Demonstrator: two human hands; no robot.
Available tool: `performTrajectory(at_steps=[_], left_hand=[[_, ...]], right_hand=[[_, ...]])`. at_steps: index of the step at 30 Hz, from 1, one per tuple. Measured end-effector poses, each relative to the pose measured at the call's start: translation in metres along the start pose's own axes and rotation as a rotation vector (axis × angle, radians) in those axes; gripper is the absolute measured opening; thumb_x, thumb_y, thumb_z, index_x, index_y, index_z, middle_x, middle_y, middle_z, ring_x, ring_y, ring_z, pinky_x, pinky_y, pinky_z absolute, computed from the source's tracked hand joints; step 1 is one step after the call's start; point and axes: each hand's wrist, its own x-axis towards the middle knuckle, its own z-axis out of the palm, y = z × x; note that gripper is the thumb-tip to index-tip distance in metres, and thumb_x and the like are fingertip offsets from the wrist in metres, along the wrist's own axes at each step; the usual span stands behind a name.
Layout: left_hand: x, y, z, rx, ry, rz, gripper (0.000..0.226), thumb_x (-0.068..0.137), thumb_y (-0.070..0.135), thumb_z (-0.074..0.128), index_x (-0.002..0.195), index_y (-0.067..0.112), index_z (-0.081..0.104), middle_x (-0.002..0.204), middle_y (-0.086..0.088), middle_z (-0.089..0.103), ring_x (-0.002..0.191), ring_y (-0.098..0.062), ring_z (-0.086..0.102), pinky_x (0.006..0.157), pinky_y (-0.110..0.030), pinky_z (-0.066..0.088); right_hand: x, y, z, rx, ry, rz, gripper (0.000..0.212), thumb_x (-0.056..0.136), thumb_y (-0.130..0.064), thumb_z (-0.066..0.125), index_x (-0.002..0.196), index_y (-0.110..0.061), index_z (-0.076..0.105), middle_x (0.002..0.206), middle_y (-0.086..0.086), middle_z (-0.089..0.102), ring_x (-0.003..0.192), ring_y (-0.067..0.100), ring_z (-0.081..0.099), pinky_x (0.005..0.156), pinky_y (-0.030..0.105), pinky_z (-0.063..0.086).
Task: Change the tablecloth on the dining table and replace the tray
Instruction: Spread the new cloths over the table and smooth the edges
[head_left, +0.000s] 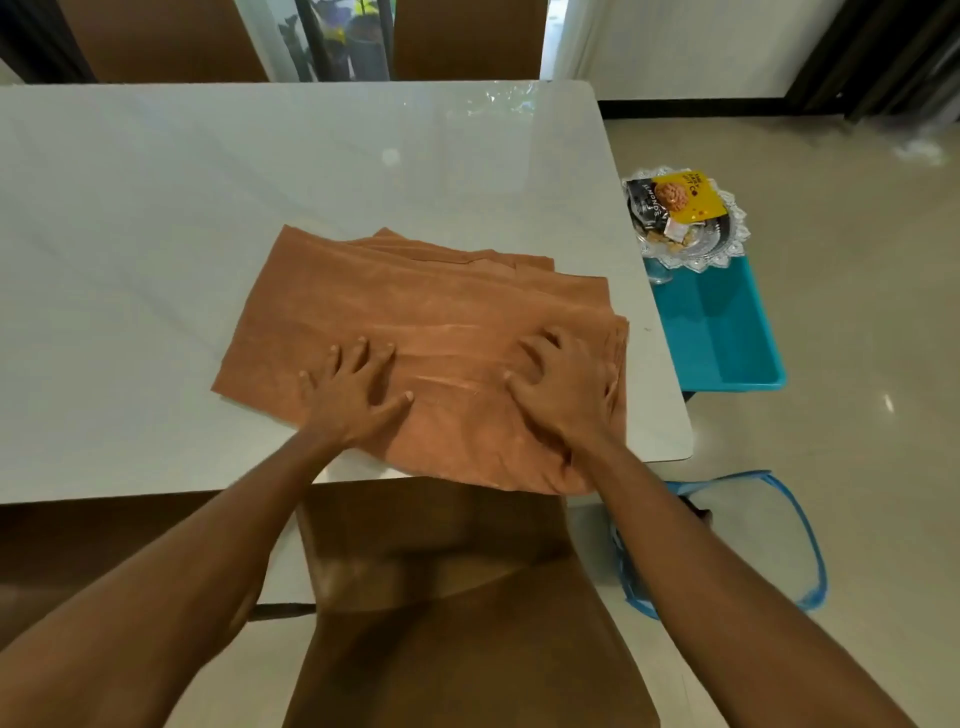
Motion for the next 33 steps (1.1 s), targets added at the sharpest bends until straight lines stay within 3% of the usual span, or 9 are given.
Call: performTrajectory(at_steps=[3,6,12,18,21,23,27,30,33], left_hand=[[0.009,0.001,0.011,0.108,-0.074,-0.042,0.084,0.081,0.088,0.026,0.152,0.054,-0.005,0.166,0.004,-0.013,0.152,-0.033,-0.013,0.111,-0.071,-0.007],[0.013,0.006,0.016,0.143,0.004,-0.038,0.084,0.080,0.090,0.019,0.150,0.056,-0.012,0.166,0.004,-0.015,0.151,-0.033,-0.015,0.109,-0.071,-0.010],[0.112,-0.017,-0.019,0.243,-0.069,0.107,0.078,0.085,0.080,0.027,0.150,0.055,-0.010,0.165,0.010,-0.014,0.152,-0.027,-0.013,0.111,-0.072,-0.006],[0.212,0.023,-0.063,0.155,0.072,0.086,0.064,0.099,0.043,0.040,0.157,0.029,0.017,0.166,-0.014,0.002,0.152,-0.037,-0.002,0.116,-0.064,0.001],[0.200,0.057,-0.060,-0.277,0.180,0.119,0.051,0.088,0.035,0.039,0.126,0.008,0.061,0.135,-0.025,0.053,0.130,-0.042,0.045,0.110,-0.046,0.033],[0.167,0.074,-0.047,-0.399,0.257,0.224,0.042,0.088,0.031,0.044,0.111,0.008,0.069,0.117,-0.018,0.065,0.113,-0.035,0.057,0.103,-0.044,0.041],[0.101,0.093,-0.017,-0.380,0.272,0.368,0.044,0.088,0.041,0.054,0.122,0.016,0.066,0.131,-0.010,0.060,0.123,-0.027,0.053,0.108,-0.045,0.038],[0.077,0.098,0.005,-0.118,0.107,0.358,0.072,0.081,0.066,0.053,0.146,0.035,0.041,0.160,-0.004,0.030,0.148,-0.024,0.024,0.119,-0.051,0.020],[0.074,0.102,0.006,-0.098,0.071,0.328,0.089,0.075,0.078,0.053,0.151,0.041,0.026,0.164,0.000,0.017,0.152,-0.021,0.011,0.121,-0.054,0.008]], right_hand=[[0.031,0.007,0.011,-0.204,-0.140,-0.084,0.068,0.084,-0.071,0.055,0.144,-0.040,0.046,0.165,0.002,0.026,0.152,0.029,0.019,0.121,0.062,0.014],[0.040,0.024,0.016,-0.289,-0.152,-0.123,0.071,0.085,-0.081,0.045,0.147,-0.047,0.036,0.169,-0.003,0.013,0.156,0.029,0.006,0.122,0.065,0.003],[0.039,-0.002,0.057,-0.171,0.037,0.129,0.068,0.092,-0.075,0.038,0.151,-0.043,0.031,0.171,0.001,0.002,0.157,0.029,-0.006,0.120,0.065,-0.009],[0.067,-0.089,0.085,0.130,-0.026,0.467,0.081,0.091,-0.059,0.057,0.159,-0.039,0.018,0.168,0.007,-0.021,0.152,0.032,-0.027,0.118,0.062,-0.017],[0.062,-0.120,0.079,0.342,-0.064,0.503,0.078,0.089,-0.057,0.061,0.156,-0.041,0.024,0.170,0.003,-0.012,0.155,0.028,-0.015,0.124,0.056,-0.004],[0.056,-0.111,0.065,0.325,0.068,0.454,0.072,0.089,-0.061,0.061,0.151,-0.038,0.034,0.170,0.002,0.009,0.154,0.027,0.006,0.123,0.053,0.011],[0.075,-0.042,0.029,0.146,0.335,0.434,0.065,0.085,-0.056,0.066,0.142,-0.031,0.049,0.156,0.003,0.040,0.143,0.029,0.033,0.116,0.050,0.029],[0.091,0.000,0.010,0.036,0.116,0.571,0.080,0.083,-0.069,0.061,0.148,-0.027,0.040,0.150,0.005,0.045,0.139,0.031,0.039,0.112,0.053,0.031],[0.097,0.007,0.000,0.164,0.019,0.565,0.072,0.081,-0.066,0.065,0.139,-0.027,0.050,0.135,0.001,0.060,0.125,0.028,0.055,0.099,0.043,0.038]])
